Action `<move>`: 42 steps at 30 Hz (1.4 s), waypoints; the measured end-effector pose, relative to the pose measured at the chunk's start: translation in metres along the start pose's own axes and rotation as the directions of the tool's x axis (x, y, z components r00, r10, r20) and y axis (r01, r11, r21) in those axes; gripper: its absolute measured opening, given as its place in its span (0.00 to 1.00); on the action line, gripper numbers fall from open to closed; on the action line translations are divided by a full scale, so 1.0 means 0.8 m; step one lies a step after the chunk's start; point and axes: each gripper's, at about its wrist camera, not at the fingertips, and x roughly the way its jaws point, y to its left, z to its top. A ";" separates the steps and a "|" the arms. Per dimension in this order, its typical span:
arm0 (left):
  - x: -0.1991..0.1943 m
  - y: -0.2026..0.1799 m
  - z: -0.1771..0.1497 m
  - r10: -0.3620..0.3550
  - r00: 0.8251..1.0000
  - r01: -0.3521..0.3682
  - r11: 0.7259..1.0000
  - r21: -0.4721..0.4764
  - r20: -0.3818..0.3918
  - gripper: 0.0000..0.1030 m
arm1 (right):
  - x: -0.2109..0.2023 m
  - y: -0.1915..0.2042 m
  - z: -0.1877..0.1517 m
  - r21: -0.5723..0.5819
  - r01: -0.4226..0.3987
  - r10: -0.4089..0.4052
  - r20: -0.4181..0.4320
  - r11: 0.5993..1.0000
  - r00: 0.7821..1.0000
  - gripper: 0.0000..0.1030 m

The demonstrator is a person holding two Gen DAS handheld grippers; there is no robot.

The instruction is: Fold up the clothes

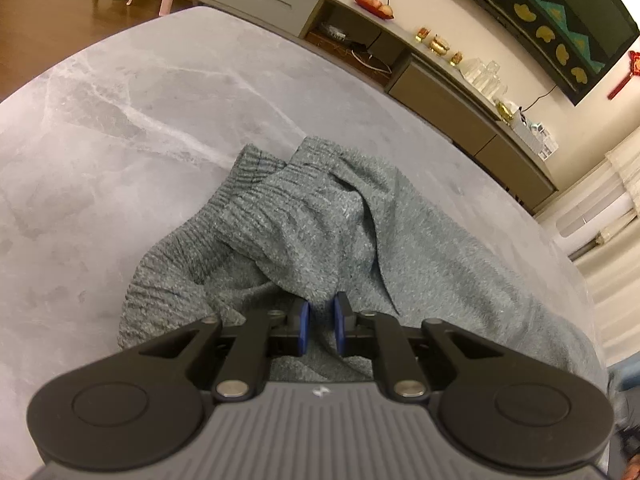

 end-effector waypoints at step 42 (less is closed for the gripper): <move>-0.067 0.009 -0.065 0.101 0.994 -0.104 0.991 0.084 0.040 0.14 | -0.015 -0.027 0.020 -0.058 -0.059 0.067 0.161 0.997 0.985 0.00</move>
